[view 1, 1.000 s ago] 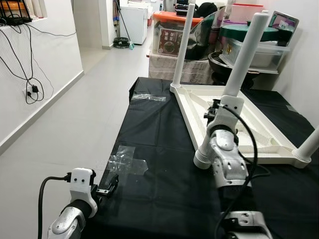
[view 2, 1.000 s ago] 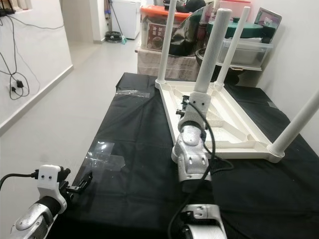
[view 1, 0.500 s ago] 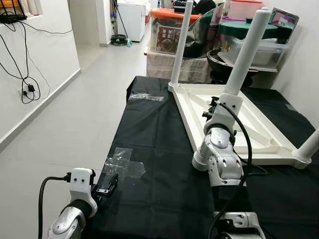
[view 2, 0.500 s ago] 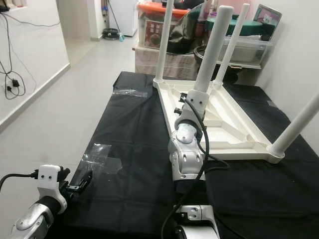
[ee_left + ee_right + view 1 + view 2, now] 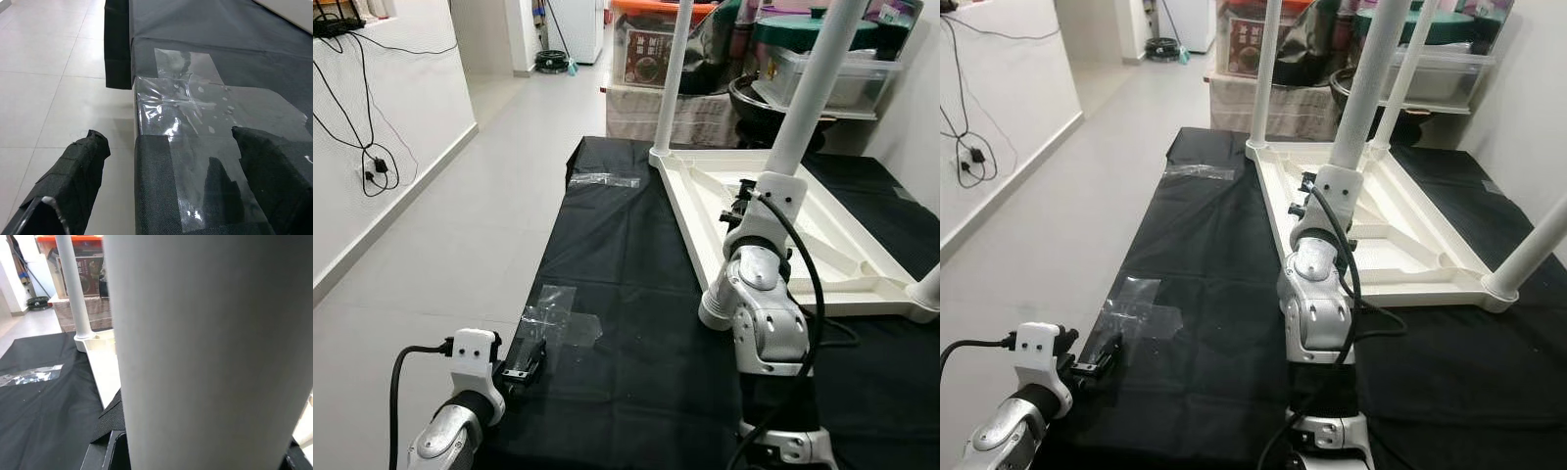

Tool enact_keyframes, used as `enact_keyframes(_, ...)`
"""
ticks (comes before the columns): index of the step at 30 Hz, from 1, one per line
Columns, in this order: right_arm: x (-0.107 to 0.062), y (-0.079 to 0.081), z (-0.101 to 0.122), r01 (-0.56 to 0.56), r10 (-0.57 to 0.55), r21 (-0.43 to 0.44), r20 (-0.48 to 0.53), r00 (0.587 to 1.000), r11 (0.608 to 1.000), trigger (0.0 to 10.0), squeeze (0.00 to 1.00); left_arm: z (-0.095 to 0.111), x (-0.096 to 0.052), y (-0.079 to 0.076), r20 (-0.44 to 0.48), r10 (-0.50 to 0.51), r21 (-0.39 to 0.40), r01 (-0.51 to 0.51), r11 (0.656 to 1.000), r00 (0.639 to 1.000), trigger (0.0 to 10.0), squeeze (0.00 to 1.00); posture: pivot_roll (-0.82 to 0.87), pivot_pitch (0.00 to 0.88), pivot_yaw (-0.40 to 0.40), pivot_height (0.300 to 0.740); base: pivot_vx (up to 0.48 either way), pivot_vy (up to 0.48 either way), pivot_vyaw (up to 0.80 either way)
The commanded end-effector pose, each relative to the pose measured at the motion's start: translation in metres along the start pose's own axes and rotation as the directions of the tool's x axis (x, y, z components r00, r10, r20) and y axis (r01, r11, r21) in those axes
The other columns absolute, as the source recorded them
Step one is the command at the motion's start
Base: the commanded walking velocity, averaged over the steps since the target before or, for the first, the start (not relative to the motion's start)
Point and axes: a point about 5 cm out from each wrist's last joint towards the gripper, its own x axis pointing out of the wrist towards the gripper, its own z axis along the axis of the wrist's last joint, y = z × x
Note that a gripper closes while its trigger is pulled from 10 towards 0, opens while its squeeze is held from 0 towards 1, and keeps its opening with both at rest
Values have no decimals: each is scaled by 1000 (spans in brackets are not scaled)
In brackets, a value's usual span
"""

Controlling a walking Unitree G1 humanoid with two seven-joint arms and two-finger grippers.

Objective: Building children table

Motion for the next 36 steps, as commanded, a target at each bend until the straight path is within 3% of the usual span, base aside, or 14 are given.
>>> enact_keyframes(1,-2,-13,-18,46,-46,-1,-79,996,999,10000,0,-6,0,1,-28,-2,16,3,1000,1000,10000,0,63,0,-59,740,0,0,0)
enact_keyframes(3,-4,-14,-20,46,-46,-1,-82,996,999,10000,0,-6,0,1,-28,-3,16,3,1000,1000,10000,0,63,0,-59,740,0,0,0)
enact_keyframes(4,-5,-14,-20,46,-45,10,-79,996,999,10000,839,-6,0,1,-29,-3,17,4,1000,1000,10000,0,65,0,-58,740,0,0,0)
enact_keyframes(5,-5,-14,-20,46,-45,10,-79,996,999,10000,839,-6,0,1,-29,-3,17,4,1000,1000,10000,0,65,0,-58,740,0,0,0)
enact_keyframes(6,-7,-14,-20,43,-41,22,-75,996,999,10000,1000,-6,0,1,-29,-3,18,4,1000,1000,10000,0,65,0,-56,740,0,0,0)
enact_keyframes(18,-17,-29,5,21,-29,124,63,998,992,10000,1000,-5,1,5,-33,-9,30,10,1000,999,10000,0,56,0,-39,740,0,0,0)
enact_keyframes(23,-19,-24,18,-204,184,166,125,975,965,10000,1000,-4,2,5,-32,-14,31,15,999,999,10000,0,54,0,-33,740,0,0,0)
enact_keyframes(25,-11,-32,12,-268,258,93,109,960,959,10000,1000,-4,2,5,-34,-20,33,21,999,999,10000,0,49,0,-30,740,0,0,0)
enact_keyframes(30,-1,-44,11,-341,338,18,90,937,940,10000,1000,-4,3,4,-34,-26,35,28,999,999,10000,0,42,0,-26,740,0,0,0)
enact_keyframes(31,0,-46,13,-364,362,5,91,928,931,10000,894,-4,3,5,-33,-27,36,28,999,999,10000,0,42,0,-26,740,0,0,0)
enact_keyframes(32,3,-45,14,-435,437,-40,72,896,899,10000,0,-3,4,5,-32,-28,37,29,999,999,10000,0,43,0,-28,740,0,0,0)
enact_keyframes(33,6,-45,13,-511,515,-86,37,856,856,10000,0,-3,4,4,-31,-29,37,30,999,999,10000,0,43,0,-28,740,0,0,0)
enact_keyframes(34,6,-45,13,-511,515,-86,37,856,856,10000,0,-3,4,4,-31,-29,37,30,999,999,10000,0,43,0,-28,740,0,0,0)
enact_keyframes(36,15,-49,18,-582,589,-107,44,807,806,10000,0,-3,5,4,-31,-33,37,35,999,999,10000,0,43,0,-27,740,0,0,0)
